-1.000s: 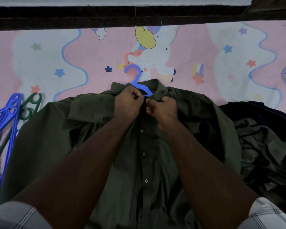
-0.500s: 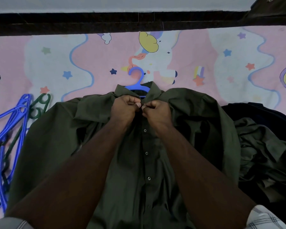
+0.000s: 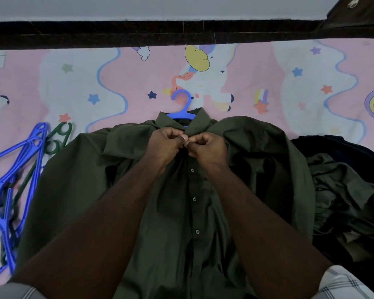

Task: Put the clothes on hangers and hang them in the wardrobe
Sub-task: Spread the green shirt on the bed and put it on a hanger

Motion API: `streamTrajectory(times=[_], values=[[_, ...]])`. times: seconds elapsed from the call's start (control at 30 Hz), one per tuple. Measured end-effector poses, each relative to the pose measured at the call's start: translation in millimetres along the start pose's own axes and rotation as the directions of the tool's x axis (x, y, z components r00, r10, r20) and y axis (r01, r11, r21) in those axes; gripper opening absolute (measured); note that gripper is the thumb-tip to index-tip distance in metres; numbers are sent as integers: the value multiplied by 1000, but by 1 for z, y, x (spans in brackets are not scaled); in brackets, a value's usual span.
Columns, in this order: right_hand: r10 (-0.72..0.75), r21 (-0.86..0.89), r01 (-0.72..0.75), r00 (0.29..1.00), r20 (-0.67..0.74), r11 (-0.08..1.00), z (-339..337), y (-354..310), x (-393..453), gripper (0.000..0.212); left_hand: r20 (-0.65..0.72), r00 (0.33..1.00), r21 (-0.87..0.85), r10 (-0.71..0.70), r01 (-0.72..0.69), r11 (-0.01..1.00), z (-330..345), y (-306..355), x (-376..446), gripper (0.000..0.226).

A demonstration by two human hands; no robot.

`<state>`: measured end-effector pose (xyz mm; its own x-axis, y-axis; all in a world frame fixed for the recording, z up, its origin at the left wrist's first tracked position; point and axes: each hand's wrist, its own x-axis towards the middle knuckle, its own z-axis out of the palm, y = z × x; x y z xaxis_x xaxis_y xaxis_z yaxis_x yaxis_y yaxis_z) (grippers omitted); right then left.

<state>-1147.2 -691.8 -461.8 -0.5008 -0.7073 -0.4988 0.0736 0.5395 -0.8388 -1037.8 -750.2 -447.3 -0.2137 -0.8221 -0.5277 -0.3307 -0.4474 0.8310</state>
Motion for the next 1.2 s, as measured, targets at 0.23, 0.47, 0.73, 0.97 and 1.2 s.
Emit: streamTrajectory(times=[0.23, 0.47, 0.73, 0.97, 1.2], values=[[239, 216, -245, 969, 53, 945, -3, -8, -4, 16, -23, 994, -124, -102, 99, 987, 3, -11, 1, 22], [-170, -167, 125, 942, -290, 978, -12, -32, 24, 9, -5, 981, -96, -192, 190, 977, 11, -23, 7, 22], [-203, -766, 277, 960, 193, 580, -6, -50, 80, 36, -59, 997, 117, -55, 62, 991, 11, -40, 17, 18], [-108, -909, 264, 964, 242, 324, 2, -52, 83, 41, -170, 984, 312, 59, -3, 950, -4, -41, 5, 23], [-305, -708, 459, 888, 344, 536, -25, -91, 60, 41, -262, 896, 669, 358, -99, 737, -65, 21, 8, 48]])
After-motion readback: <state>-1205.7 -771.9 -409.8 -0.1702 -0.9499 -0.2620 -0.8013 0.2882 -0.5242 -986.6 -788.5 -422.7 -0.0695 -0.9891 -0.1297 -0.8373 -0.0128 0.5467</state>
